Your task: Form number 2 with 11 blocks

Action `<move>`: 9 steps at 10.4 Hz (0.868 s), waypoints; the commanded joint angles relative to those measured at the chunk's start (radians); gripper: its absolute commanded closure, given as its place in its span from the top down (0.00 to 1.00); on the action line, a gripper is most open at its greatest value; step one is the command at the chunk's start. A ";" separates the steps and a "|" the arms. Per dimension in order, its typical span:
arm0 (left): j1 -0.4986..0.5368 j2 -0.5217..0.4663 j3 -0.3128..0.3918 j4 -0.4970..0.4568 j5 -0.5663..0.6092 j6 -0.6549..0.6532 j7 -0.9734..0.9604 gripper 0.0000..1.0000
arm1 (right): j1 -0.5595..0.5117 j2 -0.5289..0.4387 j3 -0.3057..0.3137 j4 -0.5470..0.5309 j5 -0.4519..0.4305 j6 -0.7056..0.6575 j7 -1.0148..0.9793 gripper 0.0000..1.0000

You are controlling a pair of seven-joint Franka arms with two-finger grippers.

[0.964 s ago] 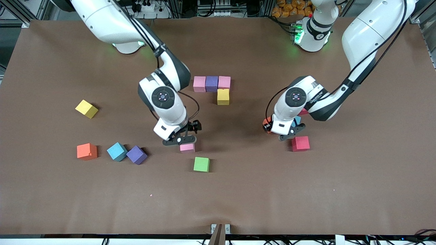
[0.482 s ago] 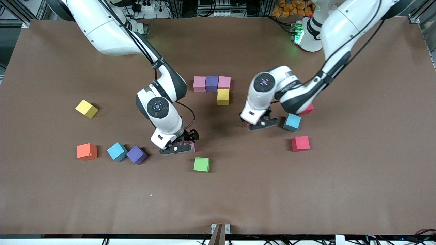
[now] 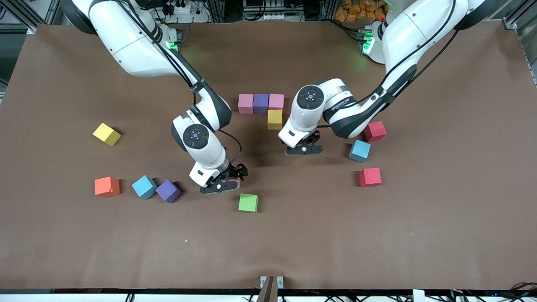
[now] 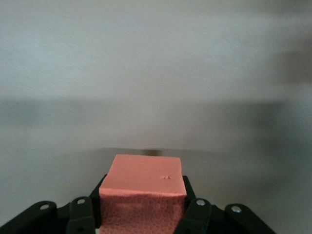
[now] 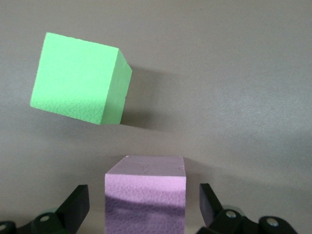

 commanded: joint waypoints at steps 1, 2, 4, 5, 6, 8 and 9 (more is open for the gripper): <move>-0.058 0.042 0.005 0.043 -0.022 -0.017 0.032 0.31 | -0.030 0.022 0.024 0.019 -0.085 -0.004 -0.004 0.89; -0.078 0.045 0.006 0.044 -0.022 -0.015 0.032 0.31 | -0.031 0.025 0.024 0.019 -0.086 -0.004 -0.002 0.72; -0.120 0.077 0.025 0.069 -0.016 -0.014 0.026 0.31 | -0.036 0.017 0.022 0.019 -0.088 -0.012 -0.007 0.43; -0.153 0.080 0.055 0.092 -0.024 -0.015 0.021 0.31 | -0.038 0.007 0.022 0.019 -0.086 -0.018 -0.010 0.29; -0.172 0.083 0.068 0.103 -0.025 -0.014 0.015 0.31 | -0.048 -0.010 0.024 0.013 -0.086 -0.057 -0.020 0.22; -0.178 0.088 0.068 0.104 -0.027 -0.014 0.010 0.31 | -0.076 -0.078 0.027 0.015 -0.080 -0.195 -0.103 0.21; -0.183 0.089 0.068 0.107 -0.028 -0.015 0.010 0.31 | -0.091 -0.111 0.028 0.018 -0.077 -0.266 -0.146 0.21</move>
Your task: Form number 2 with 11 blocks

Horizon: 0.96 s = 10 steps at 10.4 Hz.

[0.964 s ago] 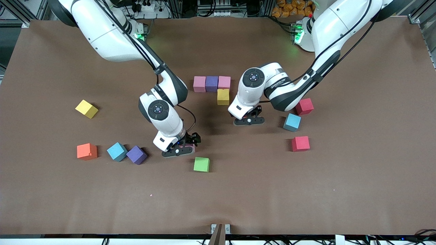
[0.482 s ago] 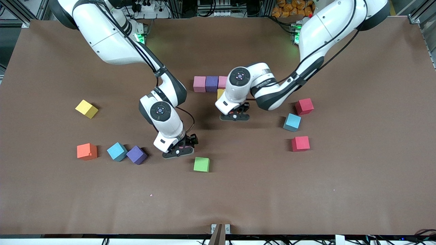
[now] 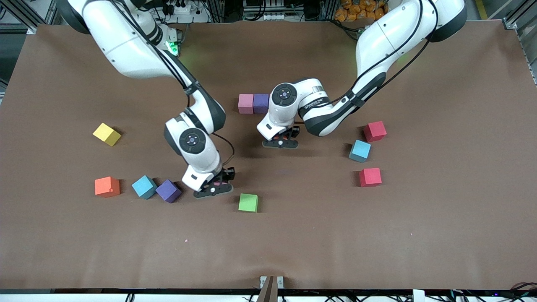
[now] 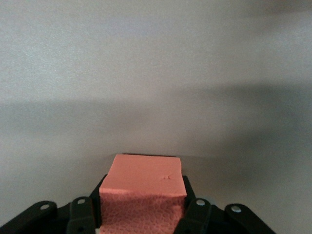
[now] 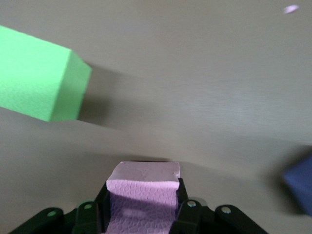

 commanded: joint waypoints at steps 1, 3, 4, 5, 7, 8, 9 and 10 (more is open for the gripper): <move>-0.025 0.009 0.010 0.040 -0.029 -0.014 0.005 0.31 | -0.072 -0.087 0.033 -0.011 -0.007 -0.129 -0.100 0.21; -0.046 0.019 0.018 0.054 -0.030 -0.015 -0.011 0.31 | -0.109 -0.090 0.042 -0.008 0.024 -0.129 -0.186 0.21; -0.053 0.020 0.024 0.056 -0.030 -0.014 -0.012 0.32 | -0.117 -0.096 0.042 -0.001 0.047 -0.133 -0.212 0.21; -0.062 0.022 0.026 0.062 -0.030 -0.014 -0.018 0.32 | -0.135 -0.107 0.042 -0.002 0.067 -0.134 -0.250 0.21; -0.076 0.034 0.032 0.062 -0.029 -0.014 -0.028 0.32 | -0.163 -0.109 0.042 -0.002 0.070 -0.149 -0.310 0.20; -0.085 0.035 0.039 0.062 -0.029 -0.014 -0.031 0.32 | -0.166 -0.110 0.042 -0.001 0.070 -0.151 -0.312 0.20; -0.099 0.035 0.053 0.062 -0.029 -0.014 -0.031 0.32 | -0.166 -0.110 0.042 -0.001 0.068 -0.151 -0.313 0.20; -0.109 0.037 0.062 0.062 -0.030 -0.014 -0.031 0.33 | -0.164 -0.110 0.042 -0.001 0.068 -0.151 -0.315 0.20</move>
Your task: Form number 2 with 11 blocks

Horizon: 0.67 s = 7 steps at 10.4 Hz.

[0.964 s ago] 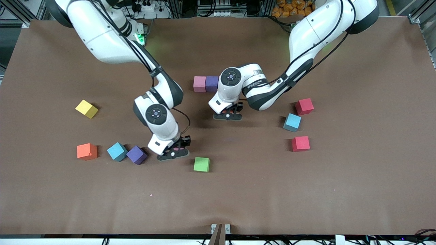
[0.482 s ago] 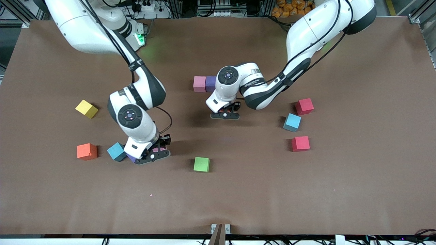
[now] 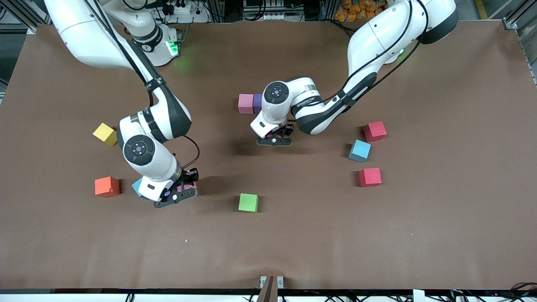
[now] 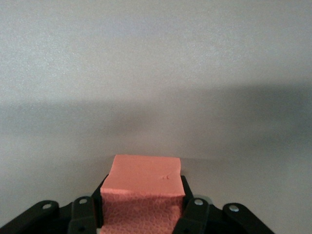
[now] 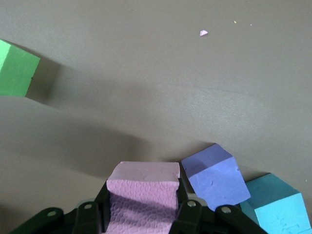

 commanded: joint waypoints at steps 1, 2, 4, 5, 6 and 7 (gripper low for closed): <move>-0.041 0.014 0.033 0.017 -0.022 -0.007 -0.008 0.34 | -0.016 -0.018 0.021 -0.001 0.015 -0.017 -0.028 0.20; -0.042 0.014 0.033 0.017 -0.022 -0.007 -0.008 0.36 | -0.015 -0.018 0.021 -0.001 0.017 -0.019 -0.026 0.19; -0.041 0.013 0.033 0.017 -0.022 -0.007 -0.009 0.46 | -0.013 -0.025 0.021 -0.001 0.017 -0.042 -0.025 0.20; -0.041 0.010 0.033 0.017 -0.019 -0.007 -0.009 0.91 | -0.013 -0.025 0.027 -0.001 0.017 -0.045 -0.023 0.19; -0.039 0.004 0.033 0.017 -0.018 -0.007 -0.011 1.00 | -0.013 -0.026 0.029 0.000 0.015 -0.045 -0.022 0.19; -0.030 -0.003 0.031 0.017 -0.018 -0.007 -0.011 1.00 | -0.013 -0.041 0.029 -0.003 0.018 -0.046 -0.015 0.19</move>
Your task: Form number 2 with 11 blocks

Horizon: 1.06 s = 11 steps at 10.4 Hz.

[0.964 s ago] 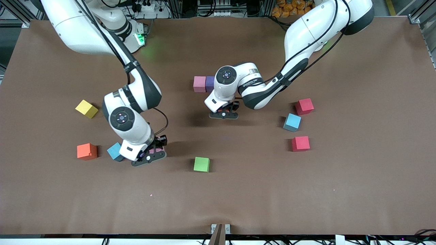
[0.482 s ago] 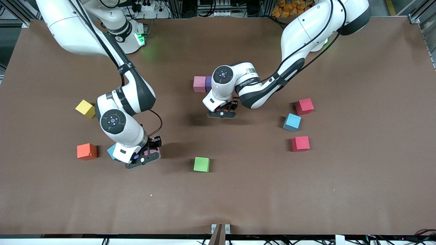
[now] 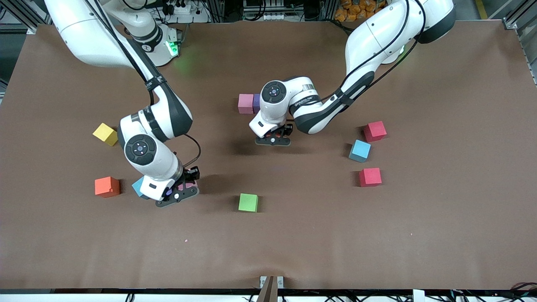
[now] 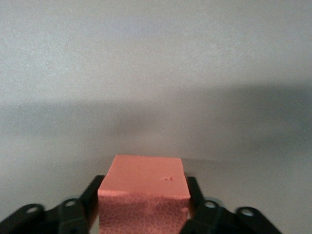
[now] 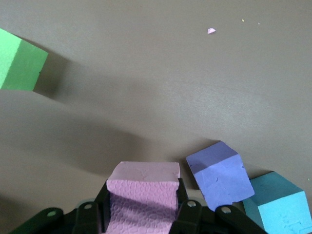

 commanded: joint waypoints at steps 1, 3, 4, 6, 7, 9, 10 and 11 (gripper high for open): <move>-0.006 -0.018 0.013 0.009 -0.017 0.000 -0.006 1.00 | -0.012 -0.043 0.015 -0.010 0.023 -0.030 -0.008 0.18; 0.000 -0.054 0.011 0.009 -0.019 -0.010 -0.017 1.00 | -0.013 -0.048 0.015 -0.012 0.023 -0.045 -0.014 0.18; 0.006 -0.077 0.010 0.009 -0.019 -0.024 -0.032 1.00 | -0.010 -0.051 0.015 -0.012 0.023 -0.055 -0.017 0.18; 0.024 -0.137 0.011 0.009 -0.071 -0.053 -0.032 1.00 | -0.016 -0.055 0.045 -0.012 0.023 -0.055 -0.030 0.18; 0.052 -0.163 0.011 0.008 -0.088 -0.087 -0.029 1.00 | -0.018 -0.063 0.055 -0.018 0.023 -0.056 -0.070 0.18; 0.163 -0.174 0.010 0.008 -0.088 -0.135 -0.018 1.00 | -0.024 -0.074 0.056 -0.026 0.023 -0.088 -0.162 0.18; 0.234 -0.189 0.008 0.003 -0.088 -0.139 0.006 1.00 | -0.025 -0.075 0.067 -0.033 0.023 -0.090 -0.249 0.18; 0.291 -0.191 0.008 0.005 -0.088 -0.139 0.052 1.00 | -0.024 -0.078 0.072 -0.038 0.023 -0.096 -0.397 0.18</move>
